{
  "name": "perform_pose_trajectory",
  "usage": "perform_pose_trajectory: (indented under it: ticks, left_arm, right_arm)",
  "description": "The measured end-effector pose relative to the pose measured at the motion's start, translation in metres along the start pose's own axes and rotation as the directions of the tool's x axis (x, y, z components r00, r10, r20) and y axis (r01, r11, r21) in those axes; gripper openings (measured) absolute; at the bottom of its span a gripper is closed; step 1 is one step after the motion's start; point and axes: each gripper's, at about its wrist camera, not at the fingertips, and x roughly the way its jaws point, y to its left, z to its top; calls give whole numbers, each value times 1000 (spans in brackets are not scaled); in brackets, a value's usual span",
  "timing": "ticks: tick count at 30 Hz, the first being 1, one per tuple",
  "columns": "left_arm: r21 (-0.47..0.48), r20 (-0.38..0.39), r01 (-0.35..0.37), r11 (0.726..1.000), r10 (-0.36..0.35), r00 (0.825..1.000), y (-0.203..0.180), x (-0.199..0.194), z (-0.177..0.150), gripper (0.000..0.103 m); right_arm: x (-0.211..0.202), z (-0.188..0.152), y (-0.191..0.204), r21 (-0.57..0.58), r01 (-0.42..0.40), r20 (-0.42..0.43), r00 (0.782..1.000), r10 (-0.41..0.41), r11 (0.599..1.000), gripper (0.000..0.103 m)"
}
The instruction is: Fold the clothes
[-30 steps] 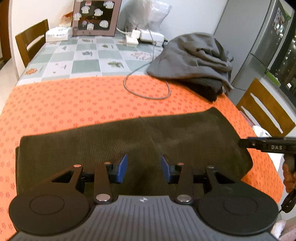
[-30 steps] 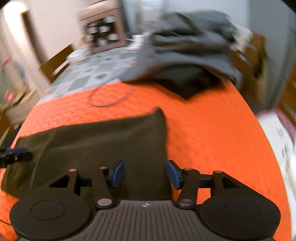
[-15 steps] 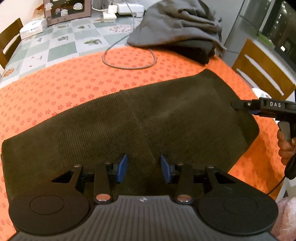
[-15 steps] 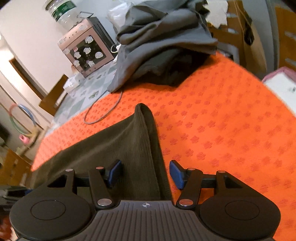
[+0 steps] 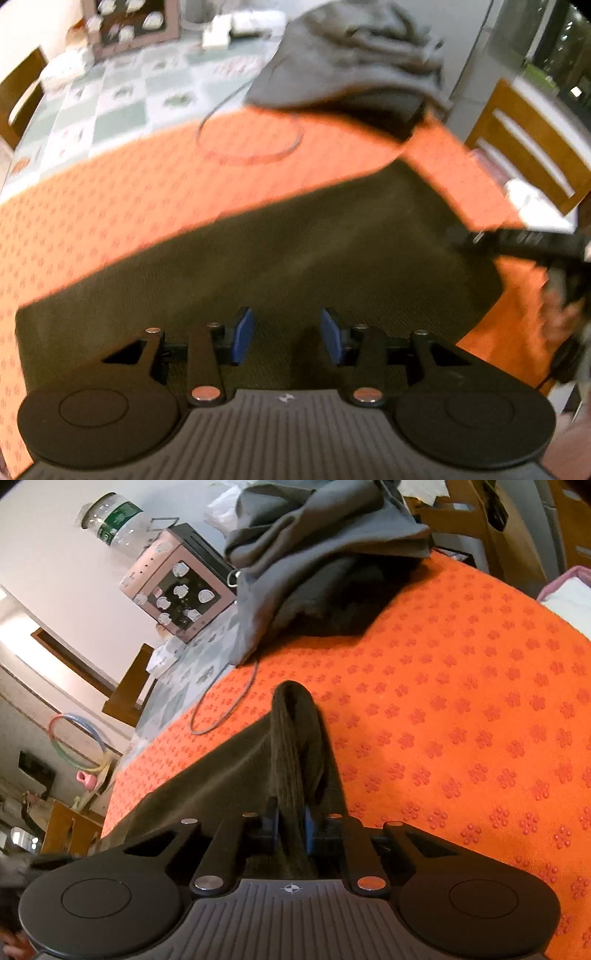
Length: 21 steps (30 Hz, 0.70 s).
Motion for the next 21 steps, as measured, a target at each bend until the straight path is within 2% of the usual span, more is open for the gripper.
perform_pose_trajectory:
  ticks: [2, 5, 6, 9, 18, 20, 21]
  left_arm:
    - [4, 28, 22, 1000, -23, 999, -11, -3, 14, 50]
    - [5, 48, 50, 999, -50, 998, -24, -2, 30, 51]
    - [5, 53, 58, 998, -58, 997, -29, -1, 34, 51]
    - [20, 50, 64, 998, -65, 997, -37, 6, 42, 51]
    - [13, 42, 89, 996, -89, 995, -49, 13, 51, 51]
    - [2, 39, 100, 995, -100, 994, -51, 15, 55, 53]
    - [-4, 36, 108, 994, -108, 994, -53, 16, 57, 55]
  right_arm:
    - [-2, 1, 2, -5, -9, 0, 1000, 9, 1000, 15]
    - [-3, -1, 2, -28, 43, -1, 999, -43, 999, 25]
    - [-4, -2, 1, -33, 58, -3, 998, -58, 998, 34]
    - [-5, -4, -6, -24, 74, -25, 997, -74, 997, 43]
    - [-4, -5, -10, 15, 35, -44, 998, -34, 999, 39]
    - [-3, -4, -10, 13, 34, -45, 998, -34, 999, 33]
    - [-3, -4, -12, 17, 32, -46, 998, -31, 999, 24]
